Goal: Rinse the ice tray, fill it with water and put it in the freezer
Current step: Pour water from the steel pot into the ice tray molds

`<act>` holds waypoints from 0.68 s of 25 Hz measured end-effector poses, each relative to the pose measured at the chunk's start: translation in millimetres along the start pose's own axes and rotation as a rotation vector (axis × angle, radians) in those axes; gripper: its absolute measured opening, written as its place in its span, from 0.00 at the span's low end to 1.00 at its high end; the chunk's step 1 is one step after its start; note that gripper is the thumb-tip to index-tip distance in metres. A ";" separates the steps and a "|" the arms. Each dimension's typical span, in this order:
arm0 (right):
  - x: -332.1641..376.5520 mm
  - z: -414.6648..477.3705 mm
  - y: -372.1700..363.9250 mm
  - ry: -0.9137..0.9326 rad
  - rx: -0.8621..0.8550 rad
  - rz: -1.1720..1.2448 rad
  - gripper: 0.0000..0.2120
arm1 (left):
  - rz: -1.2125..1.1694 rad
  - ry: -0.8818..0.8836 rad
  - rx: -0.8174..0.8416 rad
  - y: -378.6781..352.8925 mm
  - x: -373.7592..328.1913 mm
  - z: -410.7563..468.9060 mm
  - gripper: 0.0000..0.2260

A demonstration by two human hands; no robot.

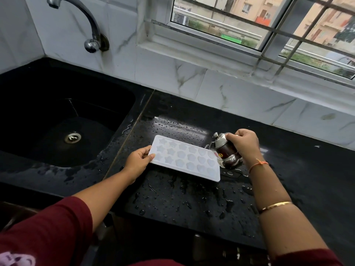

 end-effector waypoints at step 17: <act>-2.8 -0.2 2.2 0.011 -0.001 -0.034 0.15 | 0.011 -0.007 -0.008 -0.7 -3.9 -3.2 0.20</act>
Point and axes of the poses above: each hand's wrist, its own z-axis towards the middle knuckle, its own y-axis out of the back of the hand, x = y × z, the point moved 5 cm from there along z, towards the middle knuckle, and after that the axes turned 11 degrees about z, right-handed, at the moved point
